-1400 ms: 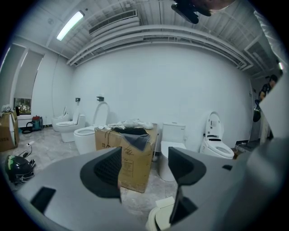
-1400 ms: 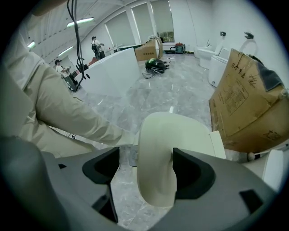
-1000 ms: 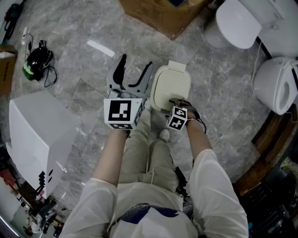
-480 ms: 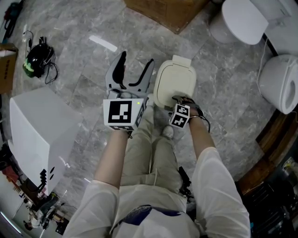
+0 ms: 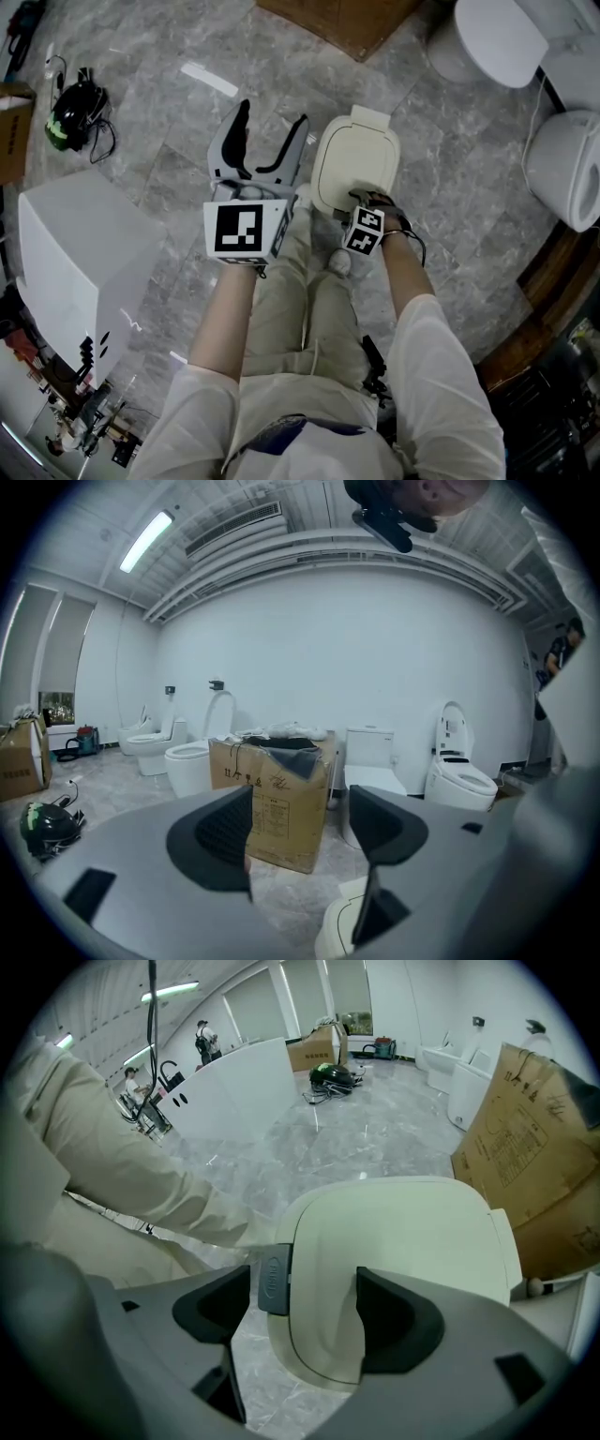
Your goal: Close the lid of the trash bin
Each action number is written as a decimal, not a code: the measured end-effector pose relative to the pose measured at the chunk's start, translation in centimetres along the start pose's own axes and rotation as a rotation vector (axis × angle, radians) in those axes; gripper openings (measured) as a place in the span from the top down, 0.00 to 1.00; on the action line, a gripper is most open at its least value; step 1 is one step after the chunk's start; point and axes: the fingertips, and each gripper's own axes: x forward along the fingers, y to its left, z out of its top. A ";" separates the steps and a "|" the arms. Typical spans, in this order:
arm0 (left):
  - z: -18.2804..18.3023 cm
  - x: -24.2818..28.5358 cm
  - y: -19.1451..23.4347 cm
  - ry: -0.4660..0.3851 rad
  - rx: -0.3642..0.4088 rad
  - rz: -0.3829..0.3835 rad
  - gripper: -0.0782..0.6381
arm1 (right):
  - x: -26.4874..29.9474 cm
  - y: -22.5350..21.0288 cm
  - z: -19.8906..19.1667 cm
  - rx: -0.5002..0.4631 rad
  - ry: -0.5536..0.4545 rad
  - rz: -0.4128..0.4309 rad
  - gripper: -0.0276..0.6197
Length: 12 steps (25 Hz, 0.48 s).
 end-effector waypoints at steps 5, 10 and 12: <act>-0.2 0.1 0.5 -0.002 -0.001 0.004 0.47 | 0.3 -0.2 0.0 0.012 -0.018 -0.016 0.41; -0.2 0.3 0.5 0.000 -0.004 0.002 0.47 | 0.3 -0.3 -0.1 -0.019 -0.015 -0.015 0.41; 0.2 0.2 0.3 -0.004 -0.008 -0.002 0.47 | 0.3 -0.1 0.1 0.003 -0.009 -0.006 0.41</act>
